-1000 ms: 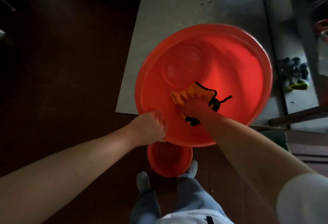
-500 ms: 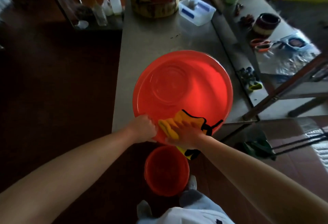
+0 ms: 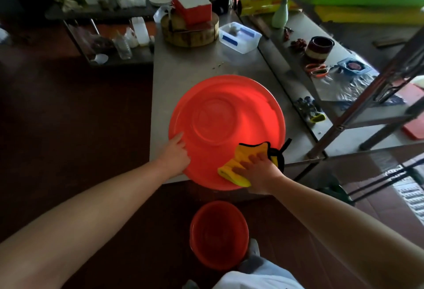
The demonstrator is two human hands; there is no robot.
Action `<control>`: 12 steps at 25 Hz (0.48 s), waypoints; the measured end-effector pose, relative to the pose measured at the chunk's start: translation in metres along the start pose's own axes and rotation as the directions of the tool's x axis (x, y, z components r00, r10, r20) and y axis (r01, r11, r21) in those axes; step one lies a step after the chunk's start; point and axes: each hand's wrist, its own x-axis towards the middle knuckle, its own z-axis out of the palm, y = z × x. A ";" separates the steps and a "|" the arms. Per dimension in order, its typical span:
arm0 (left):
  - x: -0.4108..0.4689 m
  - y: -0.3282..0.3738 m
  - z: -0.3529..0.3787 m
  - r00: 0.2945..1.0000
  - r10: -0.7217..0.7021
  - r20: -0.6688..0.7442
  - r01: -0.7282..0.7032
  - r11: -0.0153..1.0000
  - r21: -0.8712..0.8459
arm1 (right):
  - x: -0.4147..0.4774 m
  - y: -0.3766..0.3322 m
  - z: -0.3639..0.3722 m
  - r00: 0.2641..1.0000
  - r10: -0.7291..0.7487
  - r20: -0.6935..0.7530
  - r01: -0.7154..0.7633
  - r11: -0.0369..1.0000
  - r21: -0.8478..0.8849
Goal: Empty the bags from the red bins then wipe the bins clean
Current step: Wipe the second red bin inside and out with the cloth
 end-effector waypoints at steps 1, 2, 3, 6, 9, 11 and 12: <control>0.001 0.008 -0.004 0.999 -0.036 0.039 0.036 0.999 -0.019 | 0.001 0.001 -0.001 1.000 -0.005 -0.001 0.005 1.000 0.001; 0.002 0.018 -0.007 0.994 -0.063 0.093 0.066 0.997 -0.027 | 0.003 0.002 -0.002 1.000 -0.009 -0.002 0.009 1.000 0.006; 0.004 0.029 -0.011 0.988 -0.086 0.132 0.091 0.995 -0.034 | 0.003 0.003 -0.002 1.000 -0.007 -0.004 0.007 1.000 0.020; 0.018 0.065 -0.019 0.994 -0.088 0.068 0.100 0.976 -0.191 | 0.006 0.010 -0.003 1.000 0.010 0.019 -0.012 0.996 0.087; 0.035 0.081 -0.026 0.992 -0.116 -0.053 0.091 0.933 -0.348 | 0.009 0.013 -0.004 0.999 0.029 0.038 -0.035 0.985 0.171; 0.045 0.079 -0.028 0.993 -0.089 -0.077 0.057 0.937 -0.346 | 0.009 0.015 -0.003 0.999 0.039 0.034 -0.045 0.980 0.194; 0.047 0.077 -0.026 0.995 -0.060 -0.084 0.029 0.942 -0.334 | 0.008 0.018 -0.002 0.999 0.038 0.036 -0.044 0.980 0.193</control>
